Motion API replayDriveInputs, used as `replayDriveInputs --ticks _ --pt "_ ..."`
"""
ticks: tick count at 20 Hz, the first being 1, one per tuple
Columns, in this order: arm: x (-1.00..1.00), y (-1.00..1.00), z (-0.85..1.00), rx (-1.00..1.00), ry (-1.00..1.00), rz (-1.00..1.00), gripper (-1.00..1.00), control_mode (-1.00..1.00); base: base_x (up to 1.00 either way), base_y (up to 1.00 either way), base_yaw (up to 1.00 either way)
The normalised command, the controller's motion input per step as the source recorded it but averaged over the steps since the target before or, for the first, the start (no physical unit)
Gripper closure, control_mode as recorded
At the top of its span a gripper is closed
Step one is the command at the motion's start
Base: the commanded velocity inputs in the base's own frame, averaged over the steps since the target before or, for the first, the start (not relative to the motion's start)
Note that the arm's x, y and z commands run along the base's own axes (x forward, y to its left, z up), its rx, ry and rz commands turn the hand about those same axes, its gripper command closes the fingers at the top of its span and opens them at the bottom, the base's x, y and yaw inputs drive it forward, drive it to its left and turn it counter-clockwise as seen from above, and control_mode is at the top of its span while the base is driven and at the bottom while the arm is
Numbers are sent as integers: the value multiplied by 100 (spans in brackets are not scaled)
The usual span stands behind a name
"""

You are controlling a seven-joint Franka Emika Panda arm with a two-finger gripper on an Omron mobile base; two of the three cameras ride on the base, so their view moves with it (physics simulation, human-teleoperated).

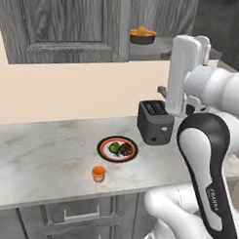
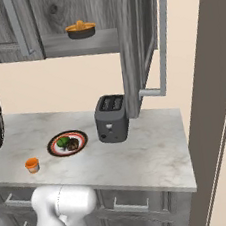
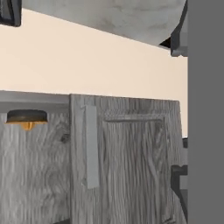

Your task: Pick the avocado and bread from the counter and place them on the plate. Then pick the jam from the cabinet and place it next to the plate. Lastly close the cabinet door.

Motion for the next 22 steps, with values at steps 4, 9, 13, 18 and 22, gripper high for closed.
replayDriveInputs --ticks 4,9,13,18,22 --pt "-79 -61 0 5 -5 -2 -100 -100 0 0 0" --pt "-71 -55 -2 4 0 -4 -100 -100 0 0 0" --pt "-64 -50 -7 2 0 -4 -100 -100 0 0 0" --pt "-57 -42 -21 0 -1 -2 -100 -100 0 0 0" --pt "-54 -44 -25 0 0 0 -100 -100 0 0 0"
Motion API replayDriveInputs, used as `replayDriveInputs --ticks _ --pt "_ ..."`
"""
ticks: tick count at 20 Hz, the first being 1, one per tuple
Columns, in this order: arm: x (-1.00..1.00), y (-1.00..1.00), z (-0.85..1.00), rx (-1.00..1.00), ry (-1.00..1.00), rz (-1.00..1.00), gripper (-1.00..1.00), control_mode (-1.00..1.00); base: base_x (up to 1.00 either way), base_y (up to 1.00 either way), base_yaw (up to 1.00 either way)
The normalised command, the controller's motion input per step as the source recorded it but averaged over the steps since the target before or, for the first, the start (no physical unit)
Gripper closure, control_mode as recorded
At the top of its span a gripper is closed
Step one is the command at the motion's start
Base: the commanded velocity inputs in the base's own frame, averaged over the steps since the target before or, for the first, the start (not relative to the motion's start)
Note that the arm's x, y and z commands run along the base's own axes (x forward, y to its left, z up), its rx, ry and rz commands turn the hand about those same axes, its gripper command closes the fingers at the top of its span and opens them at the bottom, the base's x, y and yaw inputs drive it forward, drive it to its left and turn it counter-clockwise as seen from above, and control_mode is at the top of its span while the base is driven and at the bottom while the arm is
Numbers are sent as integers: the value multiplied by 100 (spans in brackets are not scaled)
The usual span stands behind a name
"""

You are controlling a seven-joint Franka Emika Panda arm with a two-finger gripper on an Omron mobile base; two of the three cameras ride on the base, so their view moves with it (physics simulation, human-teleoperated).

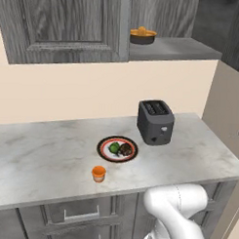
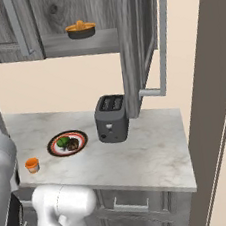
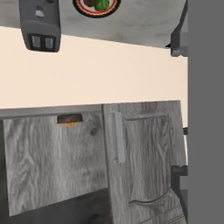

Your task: Pick the avocado and bread from the counter and place them on the plate. Then pick the jam from the cabinet and place it next to the plate. Lastly close the cabinet door.

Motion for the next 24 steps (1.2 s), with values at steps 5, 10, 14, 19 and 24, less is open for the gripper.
replayDriveInputs --ticks 5,10,14,19,24 --pt "-38 -42 -31 0 0 0 -100 -100 0 0 0" --pt "-8 -25 -16 0 0 -2 -100 -100 0 0 0" --pt "0 -30 -2 0 -1 -8 -100 -100 0 0 0" --pt "0 -46 -2 0 -4 -16 -100 -100 0 0 0" --pt "0 -53 -16 0 0 -16 -100 -100 0 0 0"
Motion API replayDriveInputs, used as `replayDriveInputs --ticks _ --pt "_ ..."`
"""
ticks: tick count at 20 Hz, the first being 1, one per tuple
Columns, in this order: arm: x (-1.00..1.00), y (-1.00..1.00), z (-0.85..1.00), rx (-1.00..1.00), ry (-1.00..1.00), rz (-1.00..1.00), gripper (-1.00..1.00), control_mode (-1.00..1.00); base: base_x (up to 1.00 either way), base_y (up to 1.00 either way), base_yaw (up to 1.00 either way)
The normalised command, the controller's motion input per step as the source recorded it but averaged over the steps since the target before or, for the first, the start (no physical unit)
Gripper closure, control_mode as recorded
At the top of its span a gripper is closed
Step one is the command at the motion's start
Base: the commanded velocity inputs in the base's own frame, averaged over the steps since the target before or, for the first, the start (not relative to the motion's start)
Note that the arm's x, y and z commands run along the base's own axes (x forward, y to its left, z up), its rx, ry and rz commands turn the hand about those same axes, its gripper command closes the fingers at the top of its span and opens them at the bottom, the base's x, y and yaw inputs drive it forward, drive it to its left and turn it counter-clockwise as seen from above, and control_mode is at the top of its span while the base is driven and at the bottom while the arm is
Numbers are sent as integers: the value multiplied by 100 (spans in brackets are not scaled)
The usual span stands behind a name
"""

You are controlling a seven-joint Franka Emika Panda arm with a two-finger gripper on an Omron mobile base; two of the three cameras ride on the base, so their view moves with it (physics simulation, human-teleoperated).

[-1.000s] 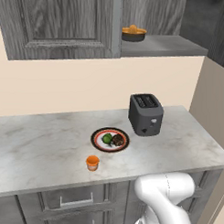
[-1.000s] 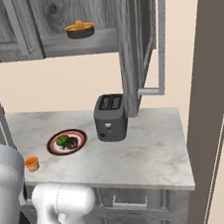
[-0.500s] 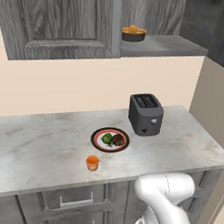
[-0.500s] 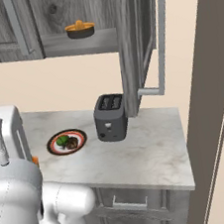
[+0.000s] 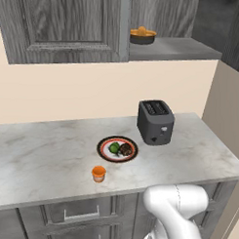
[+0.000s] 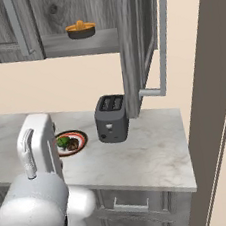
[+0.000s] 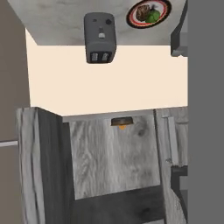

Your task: Pick the avocado and bread from the counter and place them on the plate. Then pick the jam from the cabinet and place it next to the plate. Lastly close the cabinet door.

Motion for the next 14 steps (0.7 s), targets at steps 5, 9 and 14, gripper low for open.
replayDriveInputs --ticks 5,9,14 --pt "0 -42 -24 0 0 -15 -100 -100 0 0 0" --pt "0 -38 -18 0 0 -12 -100 -100 0 0 0" --pt "0 -37 -6 0 0 -8 -100 -100 0 0 0"
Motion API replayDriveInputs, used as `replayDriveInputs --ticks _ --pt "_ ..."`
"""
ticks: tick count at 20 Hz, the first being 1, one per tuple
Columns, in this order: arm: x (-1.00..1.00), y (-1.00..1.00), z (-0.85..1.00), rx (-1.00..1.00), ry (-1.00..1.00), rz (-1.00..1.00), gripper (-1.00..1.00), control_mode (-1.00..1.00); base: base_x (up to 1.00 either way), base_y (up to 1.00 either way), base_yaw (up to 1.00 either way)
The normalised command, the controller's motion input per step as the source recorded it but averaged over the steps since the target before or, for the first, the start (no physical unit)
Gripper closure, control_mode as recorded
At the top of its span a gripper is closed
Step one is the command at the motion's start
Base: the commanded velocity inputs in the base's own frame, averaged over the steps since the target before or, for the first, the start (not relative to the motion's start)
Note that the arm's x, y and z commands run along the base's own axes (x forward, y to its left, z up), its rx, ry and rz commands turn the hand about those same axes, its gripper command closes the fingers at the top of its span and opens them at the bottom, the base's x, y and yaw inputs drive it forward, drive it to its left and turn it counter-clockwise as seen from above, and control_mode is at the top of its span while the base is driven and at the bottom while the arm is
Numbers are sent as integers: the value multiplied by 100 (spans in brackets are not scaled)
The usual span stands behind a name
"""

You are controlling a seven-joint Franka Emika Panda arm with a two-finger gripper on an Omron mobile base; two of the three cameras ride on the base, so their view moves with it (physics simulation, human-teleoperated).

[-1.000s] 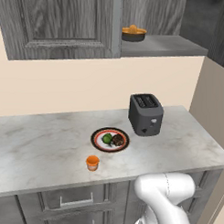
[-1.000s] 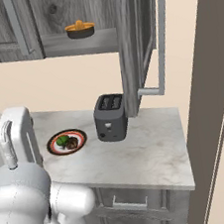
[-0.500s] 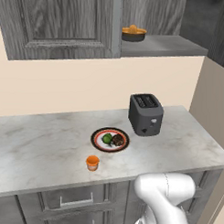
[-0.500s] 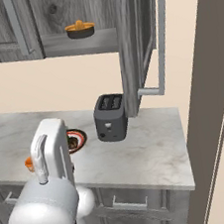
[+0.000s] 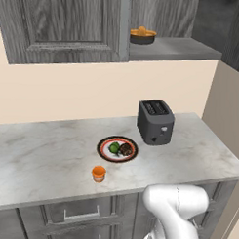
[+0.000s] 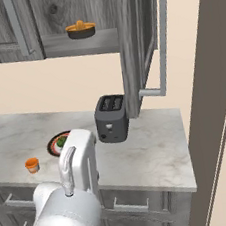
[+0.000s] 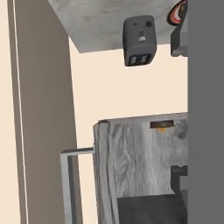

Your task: Pick the avocado and bread from the counter and place them on the plate. Then pick the jam from the cabinet and place it next to the plate. Lastly close the cabinet door.

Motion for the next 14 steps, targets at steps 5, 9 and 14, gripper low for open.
replayDriveInputs --ticks 5,9,14 --pt "17 -17 0 1 0 -5 -100 -100 0 0 0" --pt "29 -6 0 0 0 -3 -100 -100 0 0 0" --pt "8 -36 0 1 -1 0 -100 -100 0 0 0"
